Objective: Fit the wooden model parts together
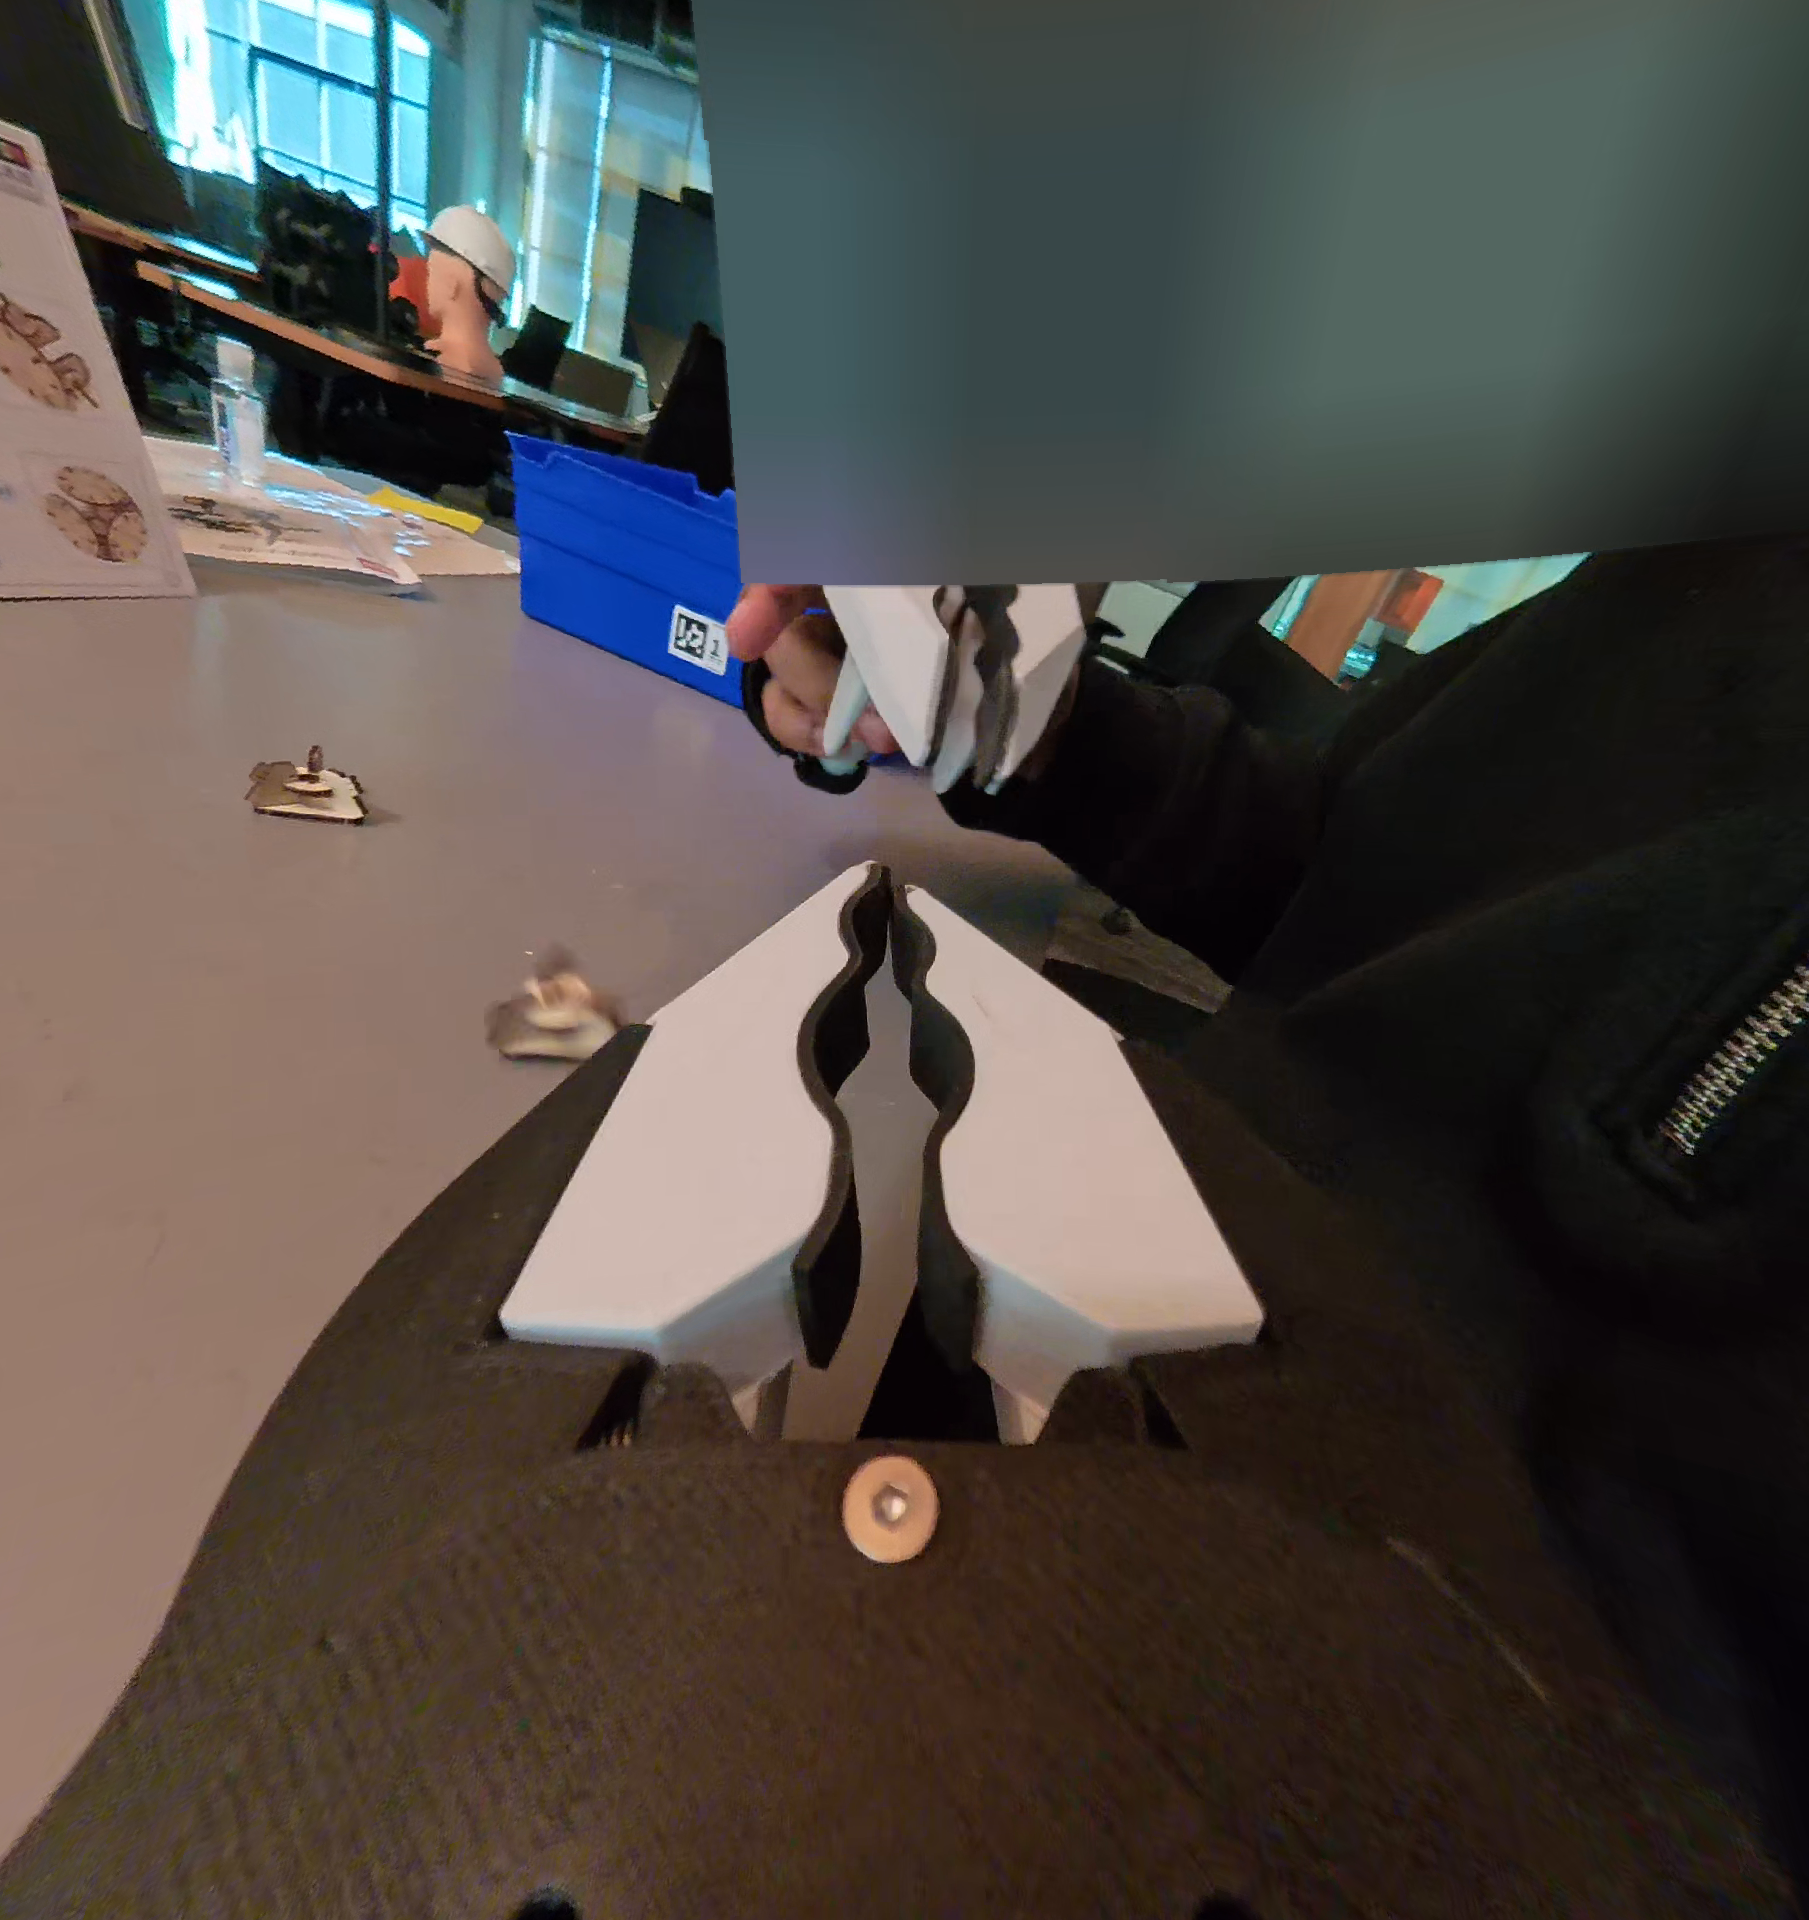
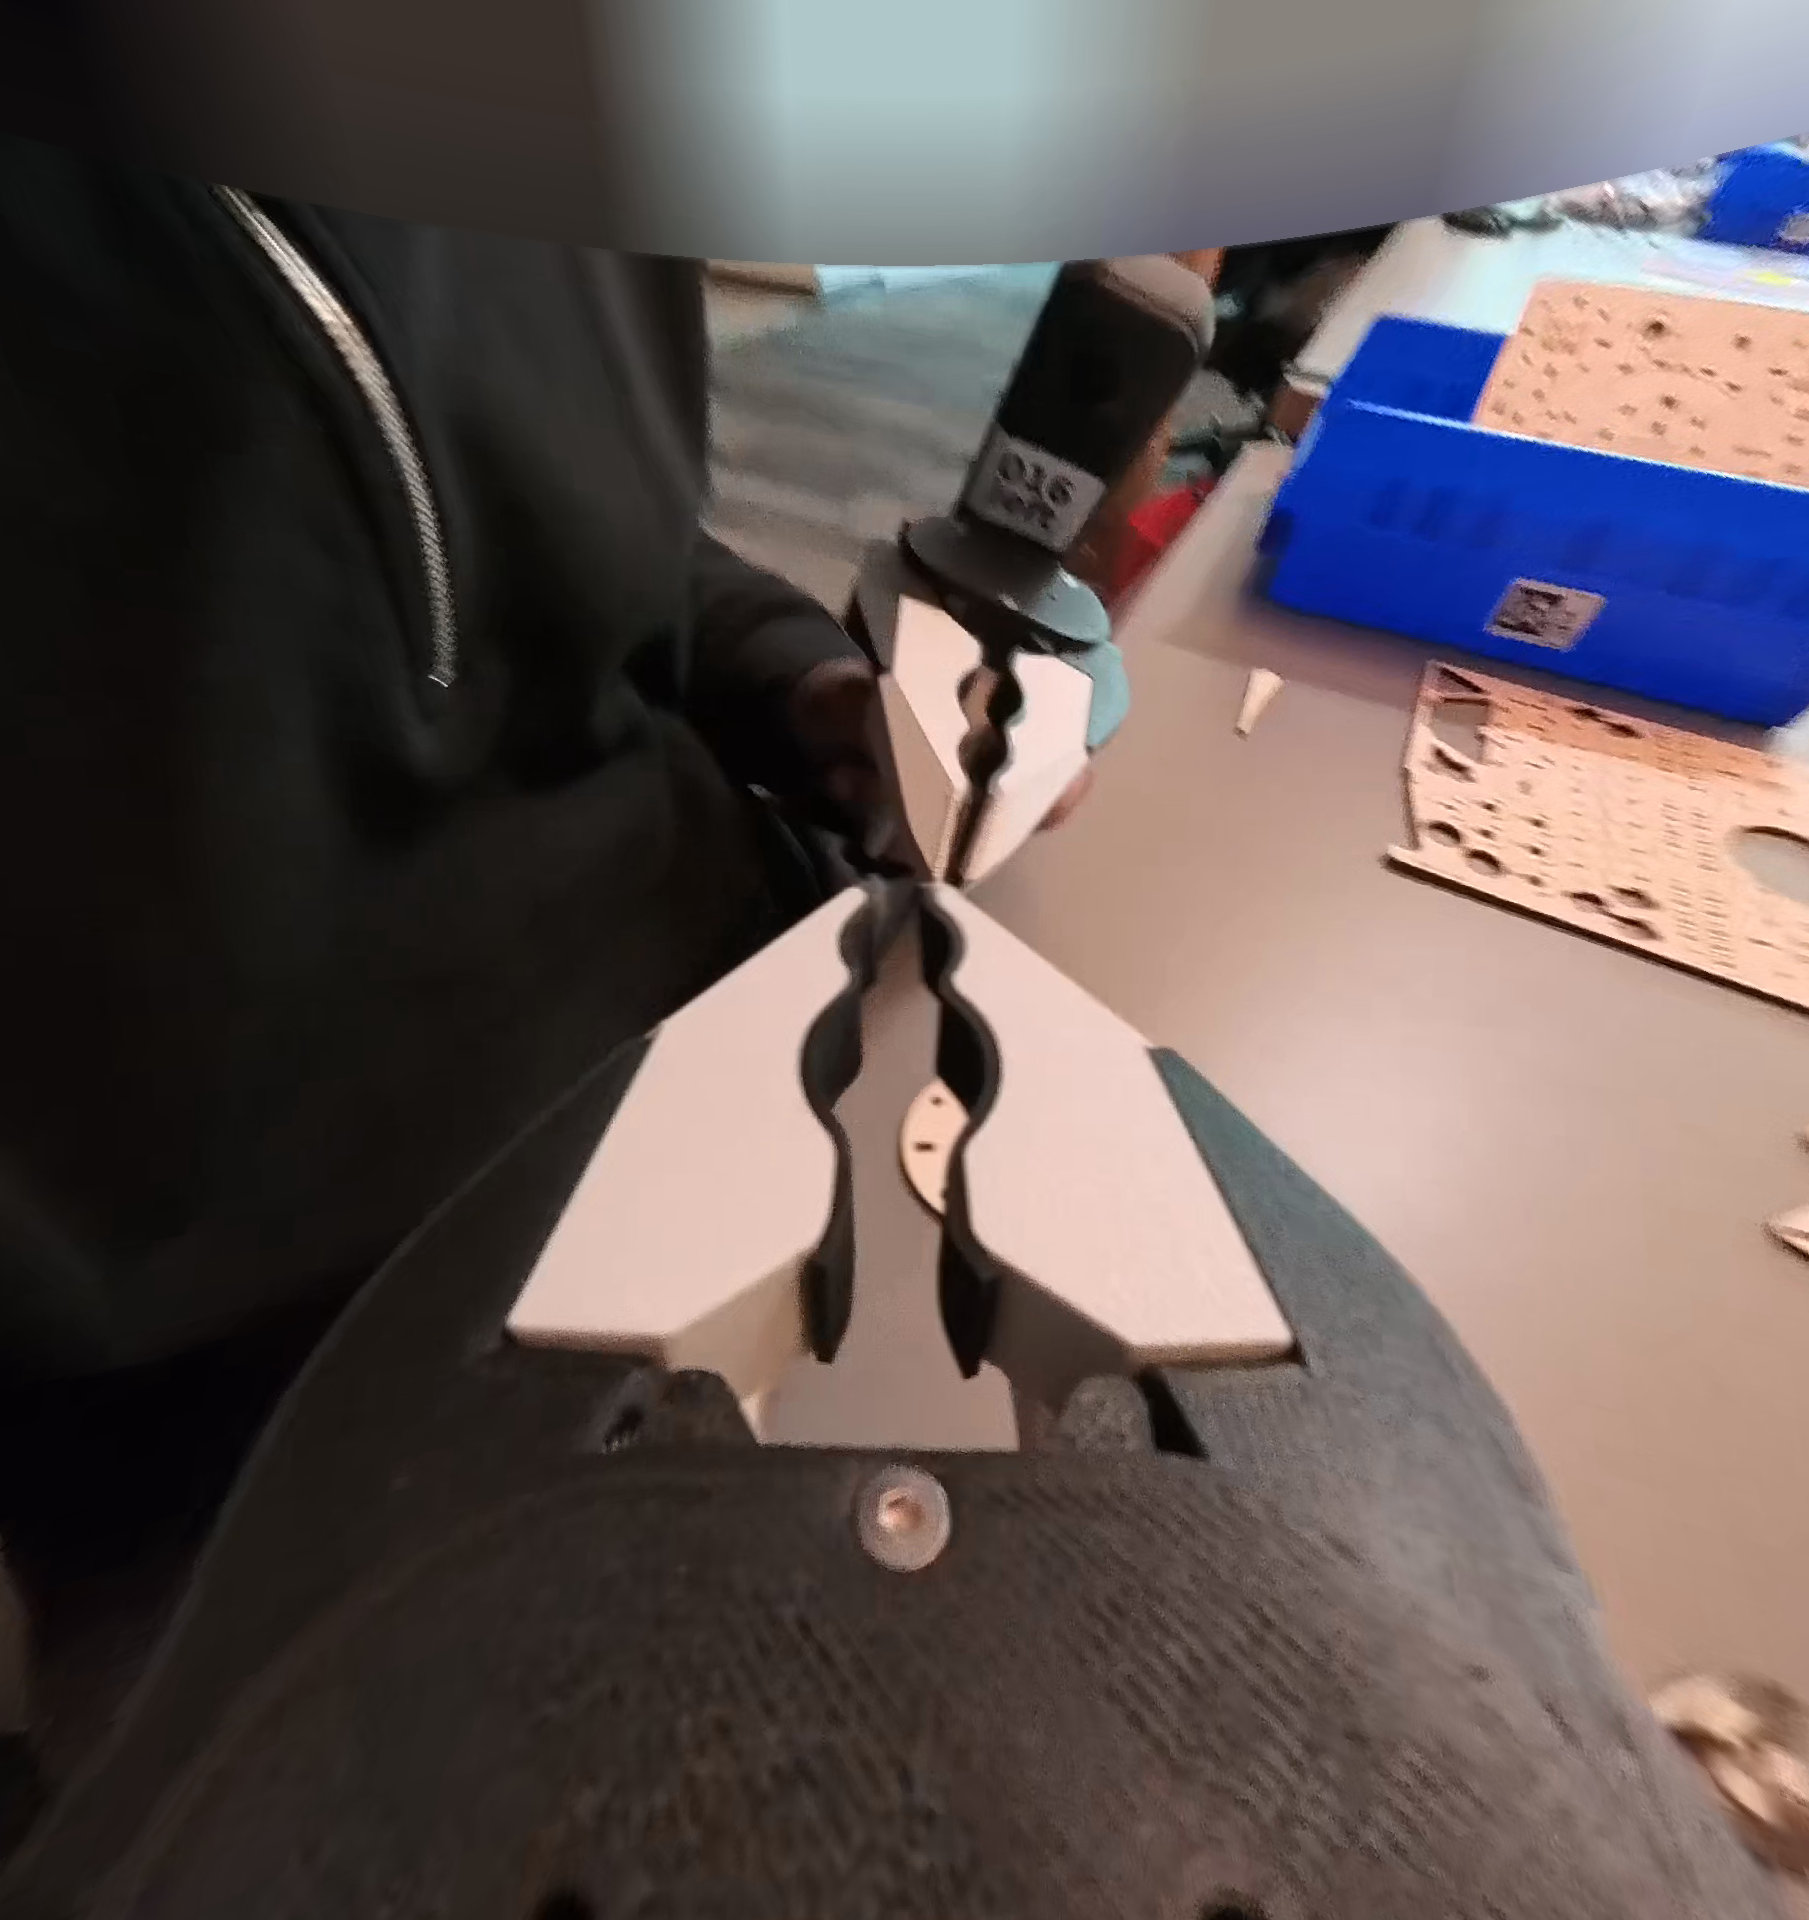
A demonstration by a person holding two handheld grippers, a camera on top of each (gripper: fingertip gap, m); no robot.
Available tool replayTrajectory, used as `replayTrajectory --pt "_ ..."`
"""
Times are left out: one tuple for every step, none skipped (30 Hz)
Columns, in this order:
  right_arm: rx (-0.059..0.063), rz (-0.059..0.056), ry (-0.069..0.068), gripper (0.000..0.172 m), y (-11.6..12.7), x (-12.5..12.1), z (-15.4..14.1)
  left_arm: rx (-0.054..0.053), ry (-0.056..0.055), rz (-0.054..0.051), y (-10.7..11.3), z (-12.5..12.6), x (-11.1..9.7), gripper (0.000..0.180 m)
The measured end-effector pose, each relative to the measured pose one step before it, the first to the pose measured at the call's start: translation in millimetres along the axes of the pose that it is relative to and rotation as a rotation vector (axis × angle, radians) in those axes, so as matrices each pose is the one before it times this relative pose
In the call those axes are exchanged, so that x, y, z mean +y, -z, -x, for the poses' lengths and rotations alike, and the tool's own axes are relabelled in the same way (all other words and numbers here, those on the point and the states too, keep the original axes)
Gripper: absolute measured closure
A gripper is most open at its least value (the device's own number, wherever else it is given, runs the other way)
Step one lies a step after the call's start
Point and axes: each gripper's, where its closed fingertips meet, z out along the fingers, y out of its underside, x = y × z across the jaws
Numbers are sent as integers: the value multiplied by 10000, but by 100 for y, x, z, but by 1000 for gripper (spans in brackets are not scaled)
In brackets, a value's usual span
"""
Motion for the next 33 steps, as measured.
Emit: replayTrajectory --pt "257 165 37 161 -280 134 -261 -125 45 9 9 216 30 180" --pt "283 286 -110 160 -330 521 -409 -66 91 66 -26 157 93 180" --pt "334 444 -168 164 -252 910 -527 -117 57 84 11 209 89 180" --pt "387 327 -130 157 -69 835 -561 -56 -30 45 81 91 32 180" --pt "404 44 -111 147 139 486 -532 -70 -38 30 134 105 16 180" --pt "296 -208 -121 141 323 118 -359 -65 -21 5 169 120 -21 180" --pt "218 -317 -162 138 445 -83 -275 -40 2 -24 187 122 -57 180" --pt "214 -313 -201 137 507 -141 -318 -51 45 -35 155 182 -79 180" --pt "242 -261 -221 134 481 -122 -418 -50 89 -43 124 220 -115 180" --pt "245 -182 -209 130 412 -29 -468 -36 116 -50 83 187 -139 180" --pt "224 -74 -187 126 308 120 -496 -43 116 -60 53 183 -131 180" --pt "218 37 -182 125 195 278 -554 -16 100 -61 14 129 -113 180" --pt "272 107 -198 124 88 379 -677 7 67 -38 6 59 -68 180" --pt "347 146 -221 123 -25 440 -818 -13 41 -15 -7 62 -29 180" --pt "320 144 -224 124 -168 448 -809 -32 16 -8 -18 68 -3 180" --pt "214 101 -208 122 -327 378 -693 -43 2 -9 -20 59 -12 180" --pt "161 82 -191 120 -452 345 -646 -25 7 4 -31 55 8 180" --pt "92 61 -152 121 -554 294 -574 -5 15 15 -45 28 20 180" --pt "-20 46 -79 119 -614 248 -417 3 17 17 -37 5 16 179" --pt "7 220 -102 118 -571 344 -467 4 10 17 -37 12 25 179" --pt "54 397 -41 121 -542 421 -553 -2 0 19 -29 4 27 179" --pt "16 342 170 118 -529 310 -512 -10 -11 22 -27 10 37 179" --pt "16 283 209 117 -497 215 -440 -15 -12 19 -22 28 39 179" --pt "-54 251 206 117 -519 169 -311 -7 -7 17 -24 9 27 179" --pt "-129 276 188 115 -550 186 -164 1 3 17 -23 8 31 179" --pt "-121 322 192 112 -559 260 -162 6 7 12 -5 8 30 179" --pt "-54 319 240 109 -513 282 -261 9 4 0 0 1 3 178" --pt "-9 290 264 107 -439 280 -323 16 5 -12 21 -7 -3 178" --pt "-56 273 240 107 -374 310 -280 25 10 -19 30 -23 -14 178" --pt "-113 258 177 107 -309 328 -247 24 14 -25 39 -24 -23 178" --pt "-176 227 98 109 -249 318 -159 16 17 -30 43 -5 -23 178" --pt "-224 143 23 112 -181 181 -68 21 24 -29 38 -7 -15 177" --pt "-223 12 -3 113 -73 -26 -13 31 32 -26 48 -7 -19 177"
